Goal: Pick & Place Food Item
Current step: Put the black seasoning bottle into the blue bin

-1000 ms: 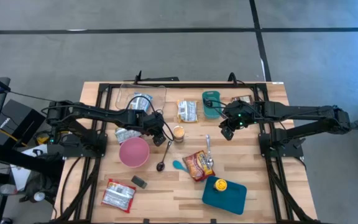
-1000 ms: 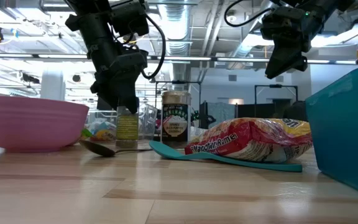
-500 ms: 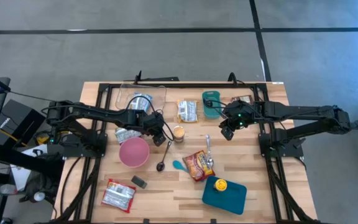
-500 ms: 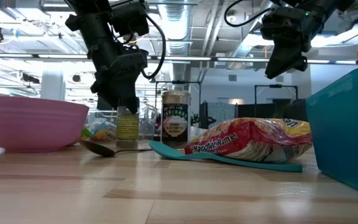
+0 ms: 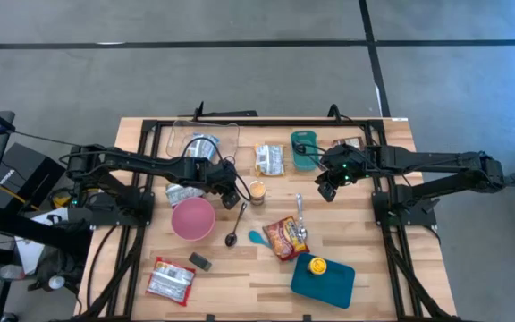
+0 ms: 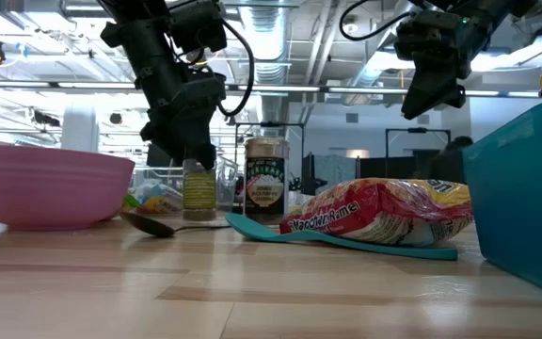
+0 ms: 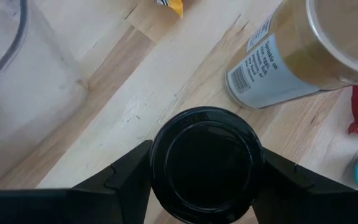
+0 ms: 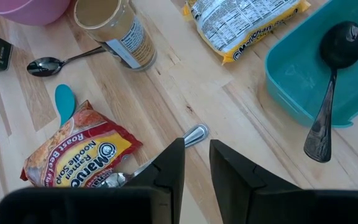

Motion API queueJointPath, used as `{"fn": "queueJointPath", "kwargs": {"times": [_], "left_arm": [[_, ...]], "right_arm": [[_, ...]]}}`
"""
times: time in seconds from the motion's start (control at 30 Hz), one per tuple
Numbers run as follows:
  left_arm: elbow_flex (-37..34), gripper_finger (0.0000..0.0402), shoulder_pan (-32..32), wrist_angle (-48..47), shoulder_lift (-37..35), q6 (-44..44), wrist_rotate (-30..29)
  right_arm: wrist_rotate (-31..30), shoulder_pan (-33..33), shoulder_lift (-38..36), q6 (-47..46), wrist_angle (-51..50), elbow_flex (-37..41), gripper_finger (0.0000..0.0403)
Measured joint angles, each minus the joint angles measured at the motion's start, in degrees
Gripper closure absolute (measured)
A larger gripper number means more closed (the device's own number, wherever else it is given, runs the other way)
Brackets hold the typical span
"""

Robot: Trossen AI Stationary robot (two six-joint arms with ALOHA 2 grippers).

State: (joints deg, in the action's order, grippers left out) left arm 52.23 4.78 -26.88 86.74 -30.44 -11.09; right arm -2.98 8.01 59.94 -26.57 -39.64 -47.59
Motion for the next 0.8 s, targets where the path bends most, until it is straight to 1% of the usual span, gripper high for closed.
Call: {"fn": "queueJointPath", "kwargs": {"times": [0.63,0.8], "left_arm": [[0.0,0.0196,0.0,-0.1,0.0,-0.1,0.0],[0.0,0.0197,0.0,-0.3,-1.1,-0.5,0.0]], "right_arm": [[0.0,0.0,0.0,0.0,0.0,0.0,0.0333],[0.0,0.0,0.0,0.0,0.0,0.0,0.0333]]}}
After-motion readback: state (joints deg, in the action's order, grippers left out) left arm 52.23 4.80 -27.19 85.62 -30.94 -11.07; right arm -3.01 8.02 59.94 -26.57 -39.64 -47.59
